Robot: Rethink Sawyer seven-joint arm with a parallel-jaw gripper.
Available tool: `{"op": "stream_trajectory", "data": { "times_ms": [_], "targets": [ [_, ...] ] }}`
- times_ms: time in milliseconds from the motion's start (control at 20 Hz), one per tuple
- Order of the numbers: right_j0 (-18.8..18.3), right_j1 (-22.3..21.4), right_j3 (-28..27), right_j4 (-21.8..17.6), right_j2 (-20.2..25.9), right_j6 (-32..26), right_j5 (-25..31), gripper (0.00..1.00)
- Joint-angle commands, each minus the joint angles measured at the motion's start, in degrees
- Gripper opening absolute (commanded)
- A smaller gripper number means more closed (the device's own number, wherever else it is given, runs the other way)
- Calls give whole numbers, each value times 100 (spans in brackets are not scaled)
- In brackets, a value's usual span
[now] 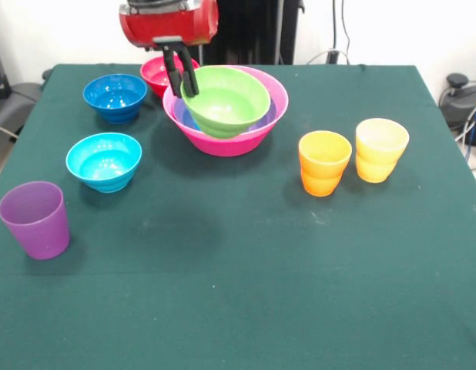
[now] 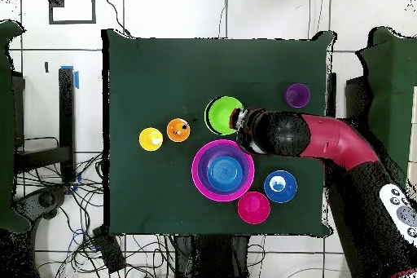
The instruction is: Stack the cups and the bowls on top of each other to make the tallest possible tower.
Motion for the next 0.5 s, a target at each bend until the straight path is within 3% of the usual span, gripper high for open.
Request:
{"op": "stream_trajectory", "data": {
  "times_ms": [50, 500],
  "targets": [
    [-107, -85, 414, -160, 619, -1252, 614, 0],
    [-351, 143, 403, -469, 780, -1408, 574, 0]
  ]
}}
